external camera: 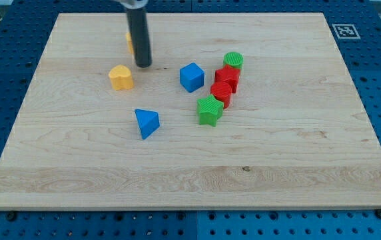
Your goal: Slide the yellow hexagon closer to the blue cube
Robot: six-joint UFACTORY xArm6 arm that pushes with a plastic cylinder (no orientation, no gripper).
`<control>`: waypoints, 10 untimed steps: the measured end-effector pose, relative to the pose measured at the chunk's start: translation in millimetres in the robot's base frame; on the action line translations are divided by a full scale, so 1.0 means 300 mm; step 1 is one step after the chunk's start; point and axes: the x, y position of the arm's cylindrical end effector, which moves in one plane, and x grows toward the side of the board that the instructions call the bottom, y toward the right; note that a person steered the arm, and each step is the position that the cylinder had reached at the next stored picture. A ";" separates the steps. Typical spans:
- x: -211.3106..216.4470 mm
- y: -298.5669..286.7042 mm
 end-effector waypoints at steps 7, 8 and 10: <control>-0.328 -0.023; -0.223 0.082; -0.182 0.062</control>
